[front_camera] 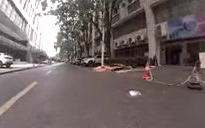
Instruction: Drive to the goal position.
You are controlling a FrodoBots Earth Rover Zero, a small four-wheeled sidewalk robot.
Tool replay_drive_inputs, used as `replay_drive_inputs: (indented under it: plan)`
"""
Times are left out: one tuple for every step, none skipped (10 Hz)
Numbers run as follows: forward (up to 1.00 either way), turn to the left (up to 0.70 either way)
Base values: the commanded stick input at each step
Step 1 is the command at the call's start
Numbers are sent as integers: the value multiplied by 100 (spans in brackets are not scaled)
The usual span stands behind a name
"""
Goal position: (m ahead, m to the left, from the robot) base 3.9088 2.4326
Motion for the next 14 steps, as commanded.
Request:
replay_drive_inputs:
  plan:
    - [70,0]
    - [70,0]
    - [70,0]
    - [70,0]
    - [70,0]
    - [70,0]
    - [70,0]
    - [70,0]
    - [70,0]
    - [70,0]
    - [70,0]
    - [70,0]
    - [70,0]
    - [70,0]
